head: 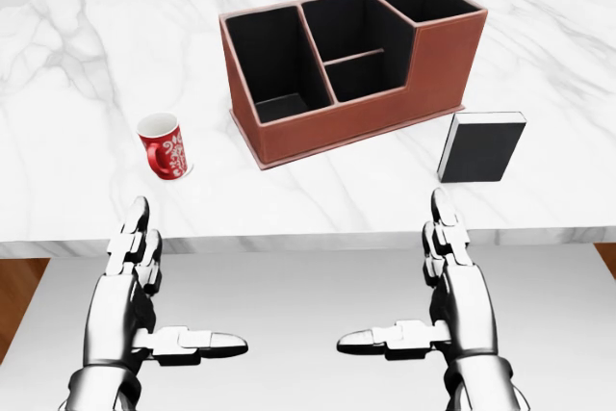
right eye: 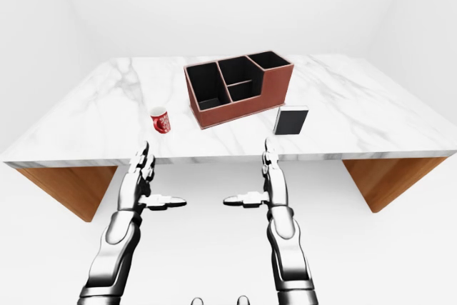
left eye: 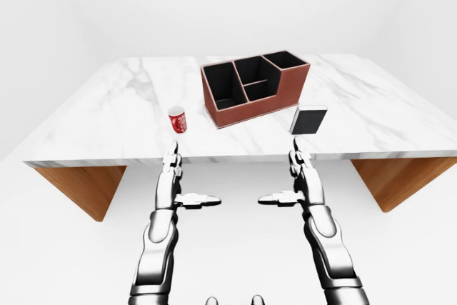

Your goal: Pick up the book and place it in the back compartment of the caddy.

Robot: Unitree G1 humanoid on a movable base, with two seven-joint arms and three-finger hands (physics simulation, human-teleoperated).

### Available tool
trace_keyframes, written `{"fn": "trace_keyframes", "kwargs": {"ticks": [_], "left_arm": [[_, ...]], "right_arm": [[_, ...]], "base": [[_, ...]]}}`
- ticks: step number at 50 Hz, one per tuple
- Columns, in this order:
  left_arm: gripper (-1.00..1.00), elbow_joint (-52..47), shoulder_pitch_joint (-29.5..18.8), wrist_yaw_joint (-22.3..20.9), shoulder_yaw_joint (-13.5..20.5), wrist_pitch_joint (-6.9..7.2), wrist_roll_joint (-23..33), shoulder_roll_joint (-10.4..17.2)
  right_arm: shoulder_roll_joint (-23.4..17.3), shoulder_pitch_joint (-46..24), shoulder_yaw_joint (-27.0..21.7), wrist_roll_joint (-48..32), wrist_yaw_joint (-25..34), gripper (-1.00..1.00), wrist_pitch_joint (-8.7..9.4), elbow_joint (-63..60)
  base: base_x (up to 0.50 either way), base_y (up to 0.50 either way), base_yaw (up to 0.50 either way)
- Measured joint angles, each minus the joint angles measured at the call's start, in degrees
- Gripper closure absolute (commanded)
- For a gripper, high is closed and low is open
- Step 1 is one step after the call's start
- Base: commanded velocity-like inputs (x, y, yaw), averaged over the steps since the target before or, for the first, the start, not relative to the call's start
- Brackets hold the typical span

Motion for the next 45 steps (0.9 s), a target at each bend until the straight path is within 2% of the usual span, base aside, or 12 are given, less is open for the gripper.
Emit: {"fn": "trace_keyframes", "kwargs": {"ticks": [7,12,16,23,28,45], "left_arm": [[-1.00,0.73,-0.22,-0.40,0.66,-0.02,0.41,0.41],[-1.00,0.86,-0.38,-0.51,1.04,0.56,0.67,0.65],[-1.00,-0.14,-0.31,-0.65,1.36,1.85,0.78,0.86],[-1.00,-4.20,0.27,-1.13,2.05,5.25,0.98,1.23],[-1.00,-6.28,0.53,-1.49,2.44,5.25,1.21,1.38],[-1.00,-8.00,0.44,-2.02,3.31,5.25,1.66,1.65]], "right_arm": [[-0.23,0.15,-0.46,-0.94,0.17,-1.00,0.06,-0.22],[-0.32,0.17,-0.84,-0.84,0.24,-1.00,0.72,-0.70],[-0.38,0.34,-1.07,-0.57,0.31,-1.00,1.70,-1.69],[-0.52,0.67,-1.37,-0.30,0.49,-1.00,3.78,-3.96],[-0.66,0.69,-1.67,-0.29,0.54,-1.00,4.99,-5.01],[-1.50,-0.05,-3.71,0.00,0.54,-1.00,5.04,-7.55]], "base": [[0.00,0.00,0.00],[0.00,0.00,0.00],[0.00,0.00,0.00],[0.00,0.00,0.00],[0.00,0.00,0.00],[0.00,0.00,0.00]]}}
